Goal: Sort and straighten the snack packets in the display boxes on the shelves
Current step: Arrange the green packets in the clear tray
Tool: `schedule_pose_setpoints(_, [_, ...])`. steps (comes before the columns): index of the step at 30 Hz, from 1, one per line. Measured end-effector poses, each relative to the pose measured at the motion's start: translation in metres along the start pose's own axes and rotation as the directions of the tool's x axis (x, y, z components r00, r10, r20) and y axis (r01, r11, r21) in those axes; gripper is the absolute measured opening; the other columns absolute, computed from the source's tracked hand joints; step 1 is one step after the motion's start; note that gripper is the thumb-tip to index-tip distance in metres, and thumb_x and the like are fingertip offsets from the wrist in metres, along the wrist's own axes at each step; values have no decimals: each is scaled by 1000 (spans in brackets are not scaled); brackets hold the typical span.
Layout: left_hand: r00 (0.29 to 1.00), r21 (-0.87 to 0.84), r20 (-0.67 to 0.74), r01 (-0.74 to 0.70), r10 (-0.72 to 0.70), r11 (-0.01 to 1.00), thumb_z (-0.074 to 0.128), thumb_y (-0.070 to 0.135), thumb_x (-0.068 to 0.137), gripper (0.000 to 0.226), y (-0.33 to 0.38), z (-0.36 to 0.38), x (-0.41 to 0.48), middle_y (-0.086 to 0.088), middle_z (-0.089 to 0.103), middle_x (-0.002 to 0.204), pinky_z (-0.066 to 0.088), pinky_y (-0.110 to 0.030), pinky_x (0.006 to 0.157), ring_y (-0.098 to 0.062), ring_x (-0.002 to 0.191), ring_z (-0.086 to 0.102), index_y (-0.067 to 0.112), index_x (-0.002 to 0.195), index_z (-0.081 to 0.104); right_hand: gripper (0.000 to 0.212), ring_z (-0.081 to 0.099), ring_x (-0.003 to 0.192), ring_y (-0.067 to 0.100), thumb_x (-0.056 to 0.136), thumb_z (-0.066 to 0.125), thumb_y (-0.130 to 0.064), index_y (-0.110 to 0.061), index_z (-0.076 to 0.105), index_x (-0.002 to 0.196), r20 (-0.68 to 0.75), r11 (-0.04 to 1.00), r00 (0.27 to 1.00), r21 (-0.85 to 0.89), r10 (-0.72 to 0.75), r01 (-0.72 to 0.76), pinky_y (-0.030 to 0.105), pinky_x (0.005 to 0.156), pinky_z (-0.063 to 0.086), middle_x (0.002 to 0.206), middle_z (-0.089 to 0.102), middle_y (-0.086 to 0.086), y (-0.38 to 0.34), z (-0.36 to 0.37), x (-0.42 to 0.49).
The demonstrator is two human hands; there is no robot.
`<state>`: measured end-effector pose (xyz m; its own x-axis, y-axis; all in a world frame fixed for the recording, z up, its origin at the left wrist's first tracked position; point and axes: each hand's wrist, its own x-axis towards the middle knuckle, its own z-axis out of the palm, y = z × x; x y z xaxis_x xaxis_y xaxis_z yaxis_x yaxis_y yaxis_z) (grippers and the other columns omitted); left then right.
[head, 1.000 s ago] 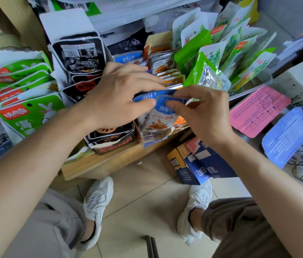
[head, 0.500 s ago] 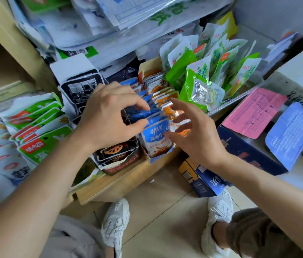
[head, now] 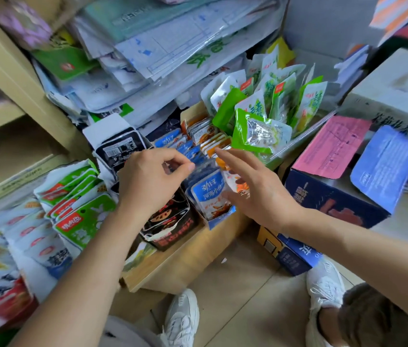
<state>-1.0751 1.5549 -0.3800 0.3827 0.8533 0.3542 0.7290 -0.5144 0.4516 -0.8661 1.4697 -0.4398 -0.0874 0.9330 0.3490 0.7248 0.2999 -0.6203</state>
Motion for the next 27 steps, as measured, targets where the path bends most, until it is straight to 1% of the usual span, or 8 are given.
schedule_pose_setpoints(2, [995, -68, 71, 74, -69, 995, 76, 35, 86, 5, -6, -6, 3, 20, 69, 71, 57, -26, 67, 1, 66, 65, 33, 89, 80, 85, 37, 139, 18, 90, 71, -23, -30, 21, 158, 50, 986, 993, -126, -105, 111, 37, 113, 37, 161, 25, -6, -2, 3, 0])
schedule_pose_setpoints(5, [986, -183, 82, 157, -144, 970, 80, 24, 84, 5, -8, -10, 6, 16, 74, 75, 61, -32, 76, -1, 69, 70, 27, 88, 81, 87, 24, 148, 21, 91, 68, -29, -32, 13, 159, 141, 975, 987, -193, -83, 110, 41, 119, 29, 166, 11, -11, 0, 4, 7])
schedule_pose_setpoints(10, [987, -145, -31, 152, -158, 978, 85, 27, 79, 4, -2, -5, 7, 17, 72, 71, 59, -25, 71, 3, 65, 68, 26, 81, 81, 80, 23, 148, 15, 90, 71, -24, -30, 27, 157, 187, 982, 975, -119, -122, 145, 36, 117, 29, 166, 16, -10, -4, 4, 16])
schedule_pose_setpoints(17, [952, -74, 203, 250, -231, 965, 79, 35, 84, 2, -3, -7, 14, 15, 74, 79, 60, -37, 81, -6, 79, 69, 33, 85, 80, 77, 34, 138, 16, 89, 71, -30, -34, 30, 155, 152, 981, 984, -153, -93, 117, 34, 107, 37, 161, 22, -5, -8, 5, 18])
schedule_pose_setpoints(19, [966, -110, 160, 224, -206, 968, 75, 36, 88, 7, -6, -11, 10, 13, 75, 76, 60, -39, 79, -11, 75, 72, 32, 89, 80, 81, 37, 136, 18, 89, 71, -34, -28, 27, 157, 100, 976, 990, -184, -96, 113, 37, 110, 38, 157, 31, -4, -7, 6, 14])
schedule_pose_setpoints(22, [991, -186, -31, 123, -131, 975, 73, 30, 89, 6, -5, -19, 4, 16, 73, 75, 60, -33, 72, -3, 71, 70, 30, 87, 79, 87, 39, 134, 22, 86, 73, -42, -23, 27, 157, 1, 973, 998, -224, -63, 61, 41, 112, 36, 153, 39, -1, -4, 10, 7])
schedule_pose_setpoints(24, [998, -187, -59, 19, -31, 982, 74, 29, 88, 9, -2, -20, 0, 18, 74, 91, 59, -29, 79, 0, 85, 69, 29, 96, 78, 91, 36, 135, 23, 82, 73, -50, -25, 27, 156, -46, 972, 999, -233, 2, -12, 44, 112, 35, 152, 38, -2, -1, 12, 2])
schedule_pose_setpoints(27, [980, -42, 89, -177, 180, 983, 74, 42, 86, 38, 3, -9, -11, 14, 67, 123, 41, -27, 105, -5, 118, 57, 29, 121, 72, 95, 33, 135, 21, 78, 73, -58, -28, 28, 155, -75, 967, 994, -234, 81, -96, 44, 109, 35, 153, 36, -5, 5, 9, -7])
